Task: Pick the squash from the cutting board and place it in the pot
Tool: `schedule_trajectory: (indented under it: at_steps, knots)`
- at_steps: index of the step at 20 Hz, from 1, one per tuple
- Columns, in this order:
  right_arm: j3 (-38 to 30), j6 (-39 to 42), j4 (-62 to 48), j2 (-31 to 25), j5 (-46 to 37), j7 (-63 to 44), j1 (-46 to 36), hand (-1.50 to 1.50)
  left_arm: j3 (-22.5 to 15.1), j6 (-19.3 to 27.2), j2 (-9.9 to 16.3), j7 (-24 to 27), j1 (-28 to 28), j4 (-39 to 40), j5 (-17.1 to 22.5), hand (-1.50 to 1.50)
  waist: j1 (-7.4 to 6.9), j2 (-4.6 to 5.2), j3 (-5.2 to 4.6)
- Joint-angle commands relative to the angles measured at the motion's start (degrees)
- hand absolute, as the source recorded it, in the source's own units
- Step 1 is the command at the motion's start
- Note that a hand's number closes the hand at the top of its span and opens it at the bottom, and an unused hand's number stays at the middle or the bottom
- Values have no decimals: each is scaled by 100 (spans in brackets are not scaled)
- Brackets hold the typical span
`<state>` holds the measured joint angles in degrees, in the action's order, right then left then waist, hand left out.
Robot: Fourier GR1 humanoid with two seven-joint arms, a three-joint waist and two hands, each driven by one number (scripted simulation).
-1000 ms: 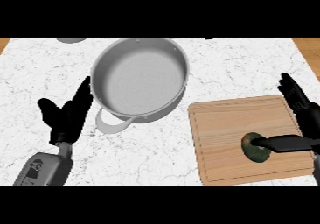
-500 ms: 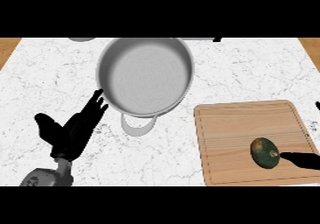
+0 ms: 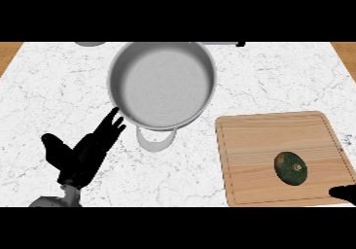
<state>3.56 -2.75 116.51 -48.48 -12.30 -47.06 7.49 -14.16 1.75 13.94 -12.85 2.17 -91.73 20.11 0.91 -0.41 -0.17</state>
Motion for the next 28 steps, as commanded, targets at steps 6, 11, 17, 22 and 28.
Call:
schedule_trajectory:
  at_steps: [6, 11, 17, 22, 28]
  knots:
    - [-116, 665, 1498, -43, 855, -3210, -889, -150, 23, -91, 17, -368, 27, -300, 22, 0, -124, 34, 5]
    - [286, 534, 890, 541, 560, -2820, -1064, -150, -35, -79, -190, -147, -42, -177, -181, 0, -132, 46, 13]
    - [1012, 360, 401, 1197, -277, -2662, -1160, -150, 3, -283, -129, -207, -163, -260, -157, 0, -140, 45, 13]
    - [1006, 616, 147, 1148, -632, -2343, -815, -150, 8, -393, -45, -229, -547, -564, -136, 0, -122, 32, 15]
    - [986, 964, 247, 990, -836, -2714, -695, -150, 326, -389, -27, -378, -201, -345, -37, 0, -68, 28, 13]
